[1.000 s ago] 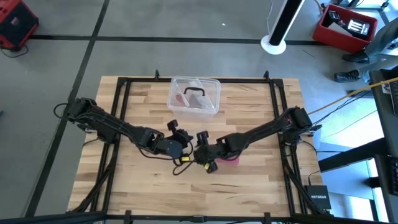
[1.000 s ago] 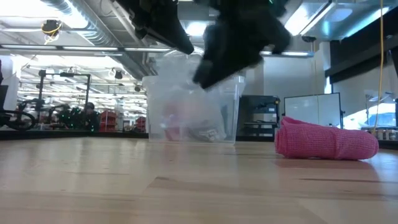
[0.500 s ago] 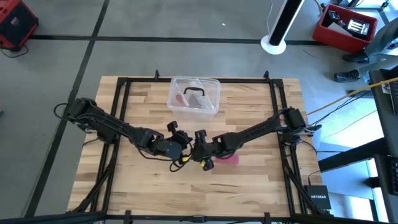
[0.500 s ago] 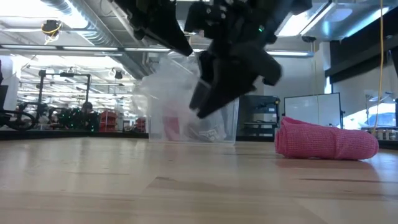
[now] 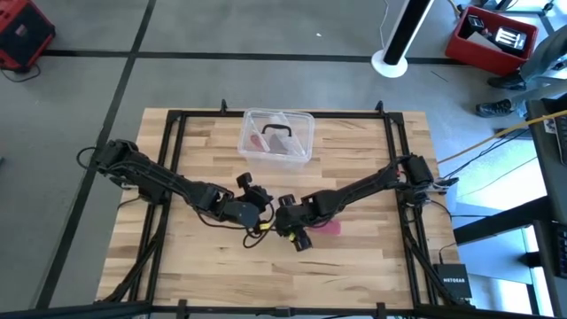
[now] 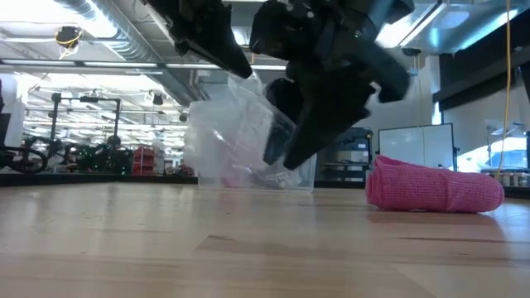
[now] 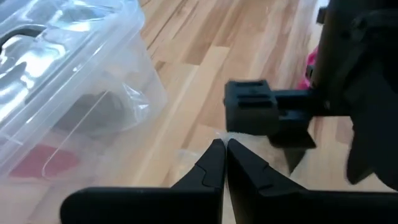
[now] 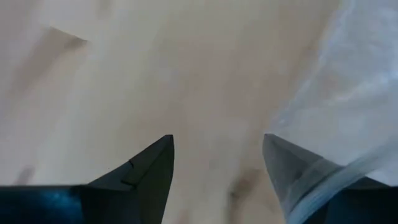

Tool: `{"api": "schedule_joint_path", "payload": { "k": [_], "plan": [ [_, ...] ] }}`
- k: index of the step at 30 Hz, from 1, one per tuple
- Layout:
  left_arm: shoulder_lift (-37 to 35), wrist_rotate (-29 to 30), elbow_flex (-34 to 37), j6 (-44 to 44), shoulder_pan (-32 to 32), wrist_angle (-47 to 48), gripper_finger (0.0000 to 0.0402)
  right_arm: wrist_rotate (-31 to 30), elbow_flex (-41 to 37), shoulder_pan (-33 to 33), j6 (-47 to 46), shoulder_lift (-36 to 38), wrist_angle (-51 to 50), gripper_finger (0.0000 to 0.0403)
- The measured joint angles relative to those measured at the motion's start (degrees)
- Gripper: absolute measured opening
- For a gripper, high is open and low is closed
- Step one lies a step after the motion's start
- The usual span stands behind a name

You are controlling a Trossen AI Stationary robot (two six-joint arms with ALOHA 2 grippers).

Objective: Roll bandage
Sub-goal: Prepare the transparent zip bag

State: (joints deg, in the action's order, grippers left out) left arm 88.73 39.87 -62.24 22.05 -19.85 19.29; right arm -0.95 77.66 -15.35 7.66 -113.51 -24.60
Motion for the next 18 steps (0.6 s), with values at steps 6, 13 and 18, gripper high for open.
{"api": "schedule_joint_path", "payload": {
  "k": [6,13,18],
  "plan": [
    [-0.11,0.43,-0.10,-0.14,-0.40,-0.57,0.0001,-11.04,4.15,-0.04,0.16,-0.09,-1.68,0.0248],
    [-0.11,0.07,-0.11,-0.27,-0.43,-0.45,0.0001,-12.52,9.24,-0.07,1.59,-0.09,-5.86,0.0248],
    [-0.11,0.01,-0.11,-0.22,-0.43,-0.39,0.0001,-15.22,13.39,-1.47,1.60,0.09,-12.80,0.0248]
  ]
}}
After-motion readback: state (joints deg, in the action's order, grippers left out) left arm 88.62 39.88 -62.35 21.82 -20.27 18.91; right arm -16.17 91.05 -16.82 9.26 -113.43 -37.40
